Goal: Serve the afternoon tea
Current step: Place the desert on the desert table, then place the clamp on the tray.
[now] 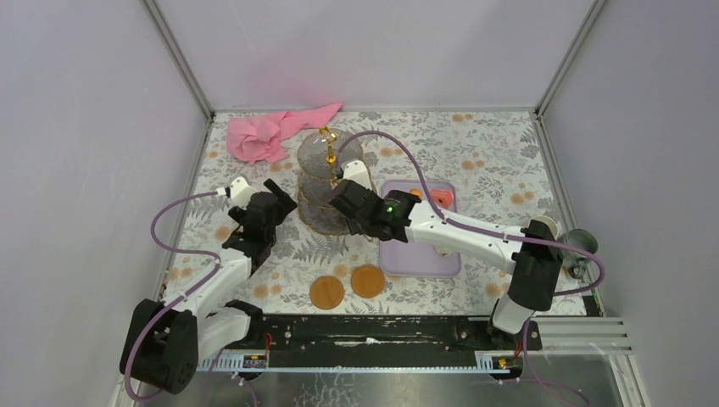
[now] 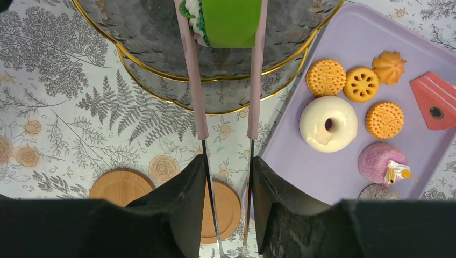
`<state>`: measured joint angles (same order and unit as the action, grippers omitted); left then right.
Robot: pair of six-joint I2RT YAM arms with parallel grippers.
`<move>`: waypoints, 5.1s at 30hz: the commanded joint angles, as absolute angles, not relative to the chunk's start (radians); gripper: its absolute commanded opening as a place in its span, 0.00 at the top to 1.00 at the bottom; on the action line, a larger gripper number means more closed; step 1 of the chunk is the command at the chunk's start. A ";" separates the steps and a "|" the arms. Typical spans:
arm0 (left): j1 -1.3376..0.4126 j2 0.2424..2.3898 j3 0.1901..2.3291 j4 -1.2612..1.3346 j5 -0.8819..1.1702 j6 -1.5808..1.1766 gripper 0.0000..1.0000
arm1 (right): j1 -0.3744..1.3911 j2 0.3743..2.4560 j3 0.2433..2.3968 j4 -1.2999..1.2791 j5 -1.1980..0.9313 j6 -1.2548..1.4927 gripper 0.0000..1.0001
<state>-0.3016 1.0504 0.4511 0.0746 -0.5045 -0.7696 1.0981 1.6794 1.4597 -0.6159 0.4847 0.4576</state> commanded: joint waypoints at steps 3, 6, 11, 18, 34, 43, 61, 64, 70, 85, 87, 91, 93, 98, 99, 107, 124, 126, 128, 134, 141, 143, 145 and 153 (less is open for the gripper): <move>-0.308 1.050 0.438 0.129 -0.511 -0.779 0.00 | 1.090 1.696 1.530 -0.583 0.479 0.432 0.68; -0.308 1.052 0.437 0.128 -0.510 -0.779 0.00 | 1.090 1.703 1.537 -0.588 0.480 0.430 0.64; -0.308 1.051 0.436 0.130 -0.509 -0.780 0.00 | 1.088 1.702 1.539 -0.596 0.479 0.431 0.59; -0.310 1.050 0.437 0.128 -0.510 -0.780 0.00 | 1.088 1.698 1.536 -0.597 0.482 0.435 0.54; -0.314 1.050 0.436 0.132 -0.513 -0.779 0.00 | 1.088 1.670 1.521 -0.583 0.479 0.445 0.53; -0.315 1.048 0.433 0.132 -0.515 -0.780 0.00 | 1.088 1.668 1.510 -0.580 0.480 0.447 0.51; -0.315 1.060 0.440 0.133 -0.517 -0.771 0.00 | 1.091 1.599 1.482 -0.576 0.480 0.449 0.51; -0.315 1.056 0.440 0.127 -0.523 -0.769 0.00 | 1.091 1.598 1.474 -0.574 0.447 0.449 0.51; -0.316 1.050 0.439 0.121 -0.529 -0.764 0.00 | 1.100 1.571 1.447 -0.563 0.447 0.457 0.51; -0.321 1.045 0.442 0.110 -0.546 -0.755 0.00 | 1.127 1.509 1.415 -0.568 0.470 0.466 0.52; -0.322 1.042 0.443 0.108 -0.550 -0.753 0.00 | 1.134 1.501 1.406 -0.570 0.471 0.467 0.53; -0.324 1.039 0.444 0.104 -0.553 -0.751 0.00 | 1.145 1.467 1.372 -0.554 0.471 0.468 0.54; -0.324 1.041 0.445 0.104 -0.556 -0.749 0.00 | 1.150 1.453 1.362 -0.550 0.471 0.468 0.54; -0.324 1.046 0.450 0.102 -0.561 -0.743 0.00 | 1.159 1.416 1.338 -0.539 0.498 0.465 0.55; -0.325 1.047 0.451 0.103 -0.561 -0.742 0.00 | 1.161 1.407 1.333 -0.534 0.500 0.465 0.55; -0.324 1.047 0.451 0.102 -0.566 -0.740 0.00 | 1.189 1.356 1.317 -0.541 0.521 0.477 0.55; -0.324 1.026 0.448 0.102 -0.562 -0.750 0.00 | 1.244 1.207 1.218 -0.708 0.685 0.631 0.55; -0.324 1.023 0.446 0.104 -0.558 -0.754 0.00 | 1.244 1.191 1.204 -0.745 0.726 0.665 0.55; -0.324 1.022 0.448 0.104 -0.554 -0.757 0.00 | 1.243 1.175 1.187 -0.781 0.760 0.691 0.55; -0.324 1.017 0.437 0.117 -0.537 -0.775 0.00 | 1.179 1.147 1.133 -0.843 0.789 0.742 0.55; -0.323 1.009 0.437 0.117 -0.528 -0.779 0.00 | 1.034 1.150 1.035 -0.716 0.686 0.684 0.55; -0.324 1.006 0.435 0.117 -0.528 -0.780 0.00 | 1.009 1.162 1.028 -0.685 0.671 0.663 0.55; -0.324 1.005 0.433 0.118 -0.527 -0.783 0.00 | 0.988 1.173 1.028 -0.657 0.656 0.642 0.55; -0.324 1.011 0.430 0.120 -0.527 -0.785 0.00 | 0.936 1.212 1.044 -0.581 0.619 0.590 0.55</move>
<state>-0.3202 1.0176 0.4446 0.0750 -0.5201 -0.7761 0.9619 1.1988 1.0214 -0.6590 0.6346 0.6289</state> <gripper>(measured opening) 0.997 0.456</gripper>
